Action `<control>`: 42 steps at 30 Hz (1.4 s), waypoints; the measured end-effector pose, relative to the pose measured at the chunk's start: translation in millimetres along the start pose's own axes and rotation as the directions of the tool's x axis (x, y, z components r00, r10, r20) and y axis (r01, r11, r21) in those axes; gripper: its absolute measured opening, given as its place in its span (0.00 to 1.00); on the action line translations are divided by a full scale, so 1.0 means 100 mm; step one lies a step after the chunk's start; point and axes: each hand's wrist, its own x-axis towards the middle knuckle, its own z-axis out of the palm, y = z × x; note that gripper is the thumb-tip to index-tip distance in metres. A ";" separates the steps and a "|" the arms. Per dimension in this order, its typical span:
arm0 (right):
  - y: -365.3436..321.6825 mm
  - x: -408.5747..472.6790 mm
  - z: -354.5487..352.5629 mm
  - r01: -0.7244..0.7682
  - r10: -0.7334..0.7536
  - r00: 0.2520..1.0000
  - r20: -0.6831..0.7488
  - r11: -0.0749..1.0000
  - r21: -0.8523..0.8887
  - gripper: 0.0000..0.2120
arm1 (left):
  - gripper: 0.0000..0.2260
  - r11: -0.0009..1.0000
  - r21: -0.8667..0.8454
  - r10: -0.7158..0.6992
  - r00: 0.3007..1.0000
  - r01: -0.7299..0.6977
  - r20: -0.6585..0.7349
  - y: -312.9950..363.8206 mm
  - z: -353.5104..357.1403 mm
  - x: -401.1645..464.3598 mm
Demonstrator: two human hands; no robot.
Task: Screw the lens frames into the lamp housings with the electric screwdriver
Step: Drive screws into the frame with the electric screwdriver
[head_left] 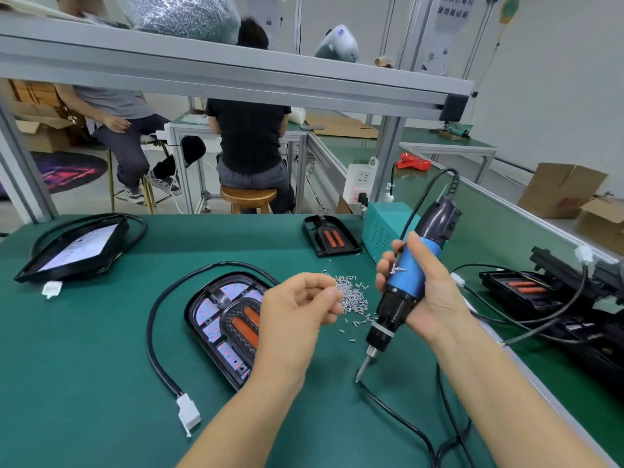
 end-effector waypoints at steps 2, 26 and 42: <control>0.00 -0.02 0.04 0.033 -0.034 0.999 0.005 0.999 0.033 0.12 | 0.09 0.998 -0.040 -0.040 0.999 0.040 0.012 0.04 -0.07 0.01; 0.07 0.10 0.11 0.016 -0.084 0.975 -0.207 0.950 -0.313 0.23 | 0.08 0.952 0.106 -0.306 0.922 0.289 0.237 -0.11 0.57 0.42; 0.06 0.10 0.11 -0.037 -0.033 0.977 -0.211 0.948 -0.317 0.19 | 0.16 0.976 0.176 -0.132 0.991 0.126 0.023 -0.22 0.69 0.44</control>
